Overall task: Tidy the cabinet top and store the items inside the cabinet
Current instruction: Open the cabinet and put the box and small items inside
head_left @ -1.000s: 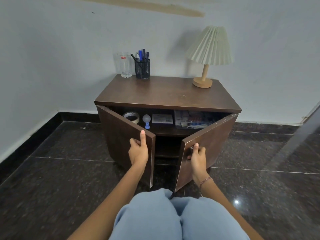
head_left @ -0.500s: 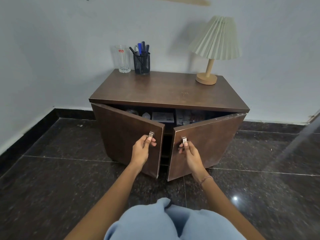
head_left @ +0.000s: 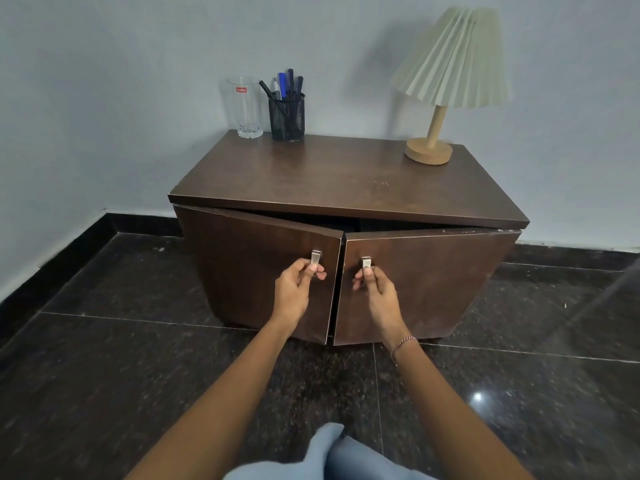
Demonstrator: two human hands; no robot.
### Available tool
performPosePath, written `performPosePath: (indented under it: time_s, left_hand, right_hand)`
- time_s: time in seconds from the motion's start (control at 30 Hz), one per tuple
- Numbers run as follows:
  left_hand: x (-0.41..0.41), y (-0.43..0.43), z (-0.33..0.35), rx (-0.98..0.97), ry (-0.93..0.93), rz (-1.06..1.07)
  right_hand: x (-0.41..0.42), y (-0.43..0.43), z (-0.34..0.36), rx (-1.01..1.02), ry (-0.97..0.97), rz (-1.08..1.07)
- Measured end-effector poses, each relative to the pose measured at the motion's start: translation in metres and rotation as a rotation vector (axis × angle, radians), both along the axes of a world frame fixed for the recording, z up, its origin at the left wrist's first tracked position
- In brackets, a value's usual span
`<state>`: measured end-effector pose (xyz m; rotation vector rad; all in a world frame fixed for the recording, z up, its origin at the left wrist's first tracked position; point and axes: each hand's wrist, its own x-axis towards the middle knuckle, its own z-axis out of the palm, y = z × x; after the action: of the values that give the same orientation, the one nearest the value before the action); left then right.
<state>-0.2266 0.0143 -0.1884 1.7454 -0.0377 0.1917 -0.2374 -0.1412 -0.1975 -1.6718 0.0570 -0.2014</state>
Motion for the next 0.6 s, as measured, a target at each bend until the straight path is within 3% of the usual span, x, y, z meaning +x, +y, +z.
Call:
performPosePath:
  time_s: [0.6]
  left_hand:
    - [0.033, -0.008, 0.003, -0.011, -0.046, 0.018]
  right_hand:
    - [0.036, 0.006, 0.001, -0.013, -0.025, -0.05]
